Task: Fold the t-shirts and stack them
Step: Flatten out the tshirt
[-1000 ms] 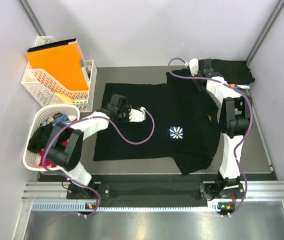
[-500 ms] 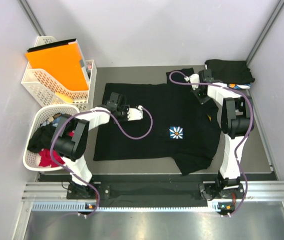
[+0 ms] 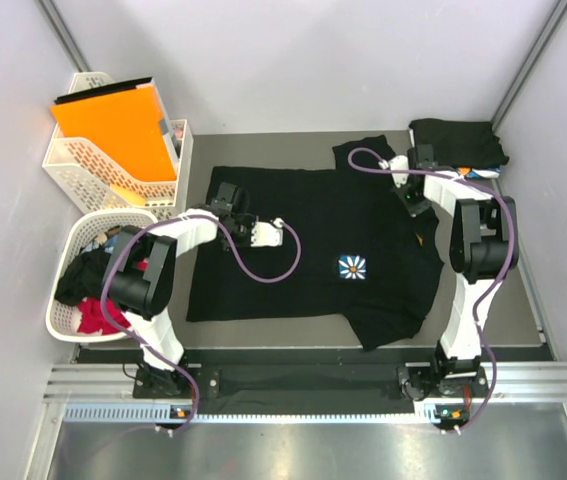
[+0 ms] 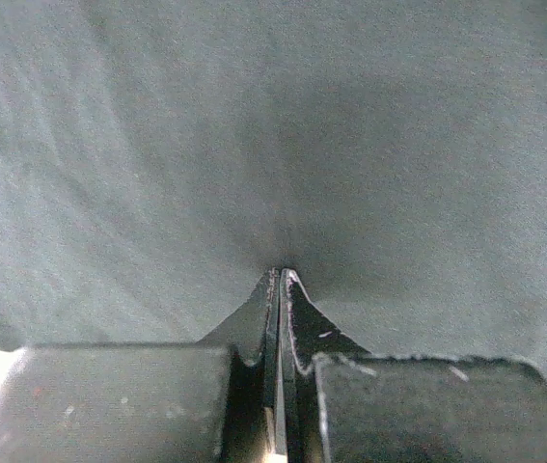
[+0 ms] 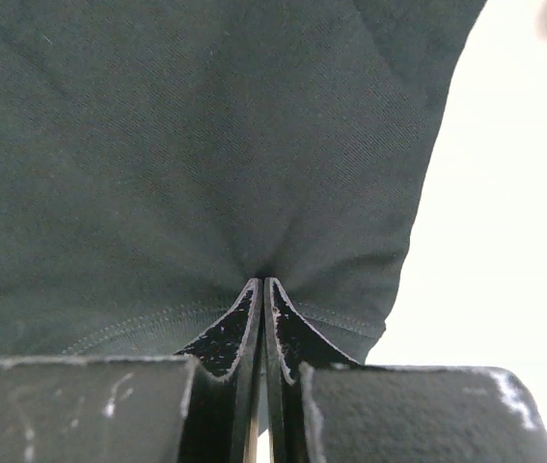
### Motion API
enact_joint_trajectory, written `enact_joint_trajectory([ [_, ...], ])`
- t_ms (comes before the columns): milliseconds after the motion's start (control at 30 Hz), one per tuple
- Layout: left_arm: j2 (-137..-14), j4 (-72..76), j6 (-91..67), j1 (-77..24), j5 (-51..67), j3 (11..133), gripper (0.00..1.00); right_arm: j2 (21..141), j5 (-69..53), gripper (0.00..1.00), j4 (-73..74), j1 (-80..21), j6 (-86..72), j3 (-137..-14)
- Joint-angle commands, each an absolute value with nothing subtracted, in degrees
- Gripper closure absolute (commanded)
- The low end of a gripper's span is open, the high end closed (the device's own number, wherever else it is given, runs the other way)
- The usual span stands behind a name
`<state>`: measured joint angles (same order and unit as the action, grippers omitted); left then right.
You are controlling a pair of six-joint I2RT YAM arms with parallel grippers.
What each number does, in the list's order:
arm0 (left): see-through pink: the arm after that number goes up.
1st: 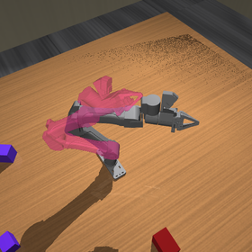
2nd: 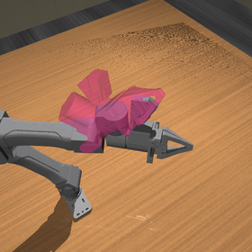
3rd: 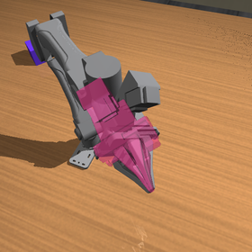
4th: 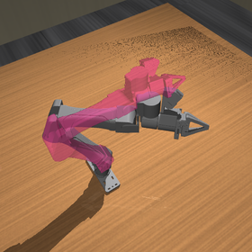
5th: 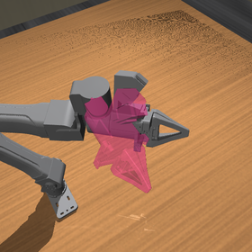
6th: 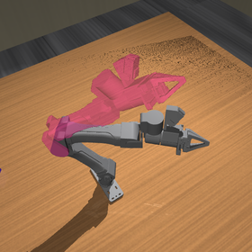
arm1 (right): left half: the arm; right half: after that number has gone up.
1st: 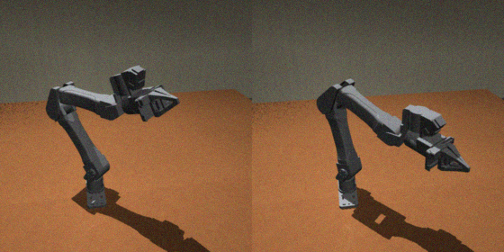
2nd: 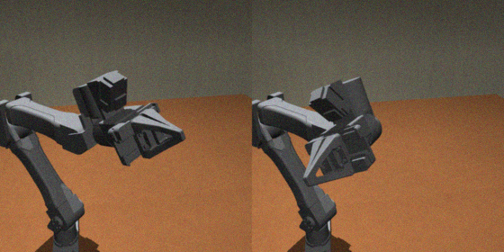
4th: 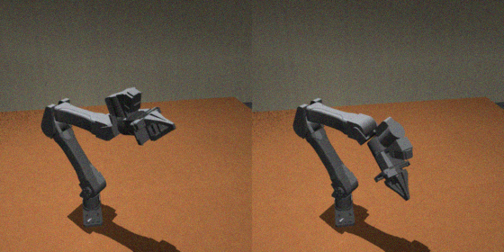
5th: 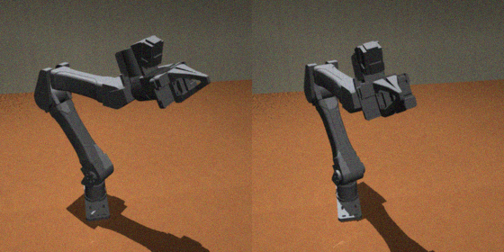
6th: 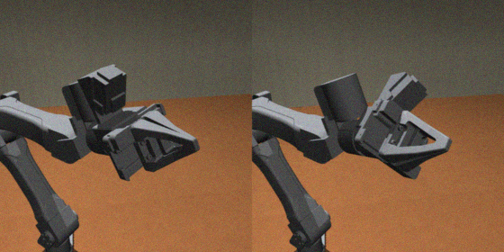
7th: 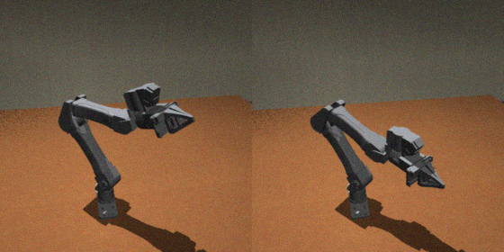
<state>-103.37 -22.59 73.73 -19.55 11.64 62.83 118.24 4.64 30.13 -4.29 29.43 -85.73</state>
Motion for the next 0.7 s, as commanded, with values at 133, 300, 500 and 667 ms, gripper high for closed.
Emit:
enact_joint_trajectory([
  [133, -101.87, -36.64, 76.81, -18.98, 17.49, 63.90, 1.00, 113.56, 6.50, 1.00, 34.54, -2.20, 29.09, -80.86],
  [300, -101.08, -37.44, 76.99, -18.90, 17.23, 63.63, 1.00, 113.99, 6.42, 1.00, 34.89, -2.11, 29.00, -81.82],
  [500, -98.97, -32.37, 74.45, -18.81, 15.21, 63.20, 1.00, 113.47, 5.37, 0.96, 36.65, -2.28, 29.27, -84.63],
  [667, -95.89, -20.58, 68.56, -18.46, 12.05, 62.40, 1.00, 110.92, 2.20, 0.69, 39.02, -2.72, 29.09, -91.12],
])
